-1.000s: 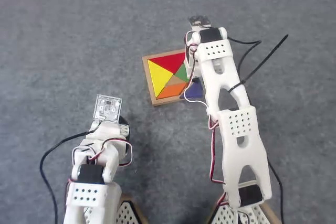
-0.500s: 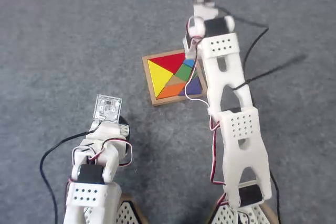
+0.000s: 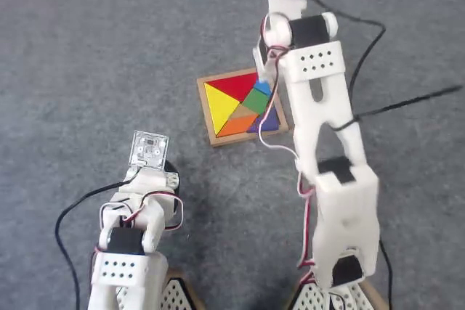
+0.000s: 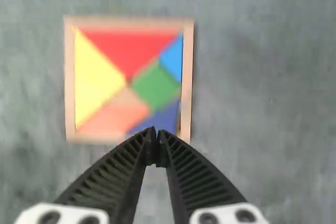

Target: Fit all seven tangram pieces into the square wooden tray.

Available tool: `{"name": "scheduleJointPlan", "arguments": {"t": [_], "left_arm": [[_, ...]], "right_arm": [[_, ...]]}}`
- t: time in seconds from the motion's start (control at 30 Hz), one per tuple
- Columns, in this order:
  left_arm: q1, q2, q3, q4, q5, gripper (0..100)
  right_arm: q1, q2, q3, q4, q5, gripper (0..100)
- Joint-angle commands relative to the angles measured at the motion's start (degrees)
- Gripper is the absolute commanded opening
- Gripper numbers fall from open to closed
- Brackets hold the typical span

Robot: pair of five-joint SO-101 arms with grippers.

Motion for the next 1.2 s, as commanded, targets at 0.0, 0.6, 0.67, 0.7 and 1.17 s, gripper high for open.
{"name": "scheduleJointPlan", "arguments": {"t": [0.0, 0.6, 0.67, 0.7, 1.17], "left_arm": [[-0.3, -0.8, -0.5, 0.4, 0.4, 2], [-0.3, -0.8, -0.5, 0.4, 0.4, 2], [-0.3, -0.8, -0.5, 0.4, 0.4, 2], [-0.3, -0.8, -0.5, 0.4, 0.4, 2], [-0.3, -0.8, -0.5, 0.4, 0.4, 2]], "right_arm": [[-0.5, -15.1, 22.4, -3.5, 0.0, 2.8], [-1.5, -14.5, 57.6, -40.7, 3.5, 2.8], [-1.5, -11.6, 54.8, -40.6, 3.5, 2.8], [-1.4, -10.6, 53.4, -40.6, 3.5, 2.8], [-0.6, -3.8, 41.4, -37.2, 6.8, 2.8]]}}
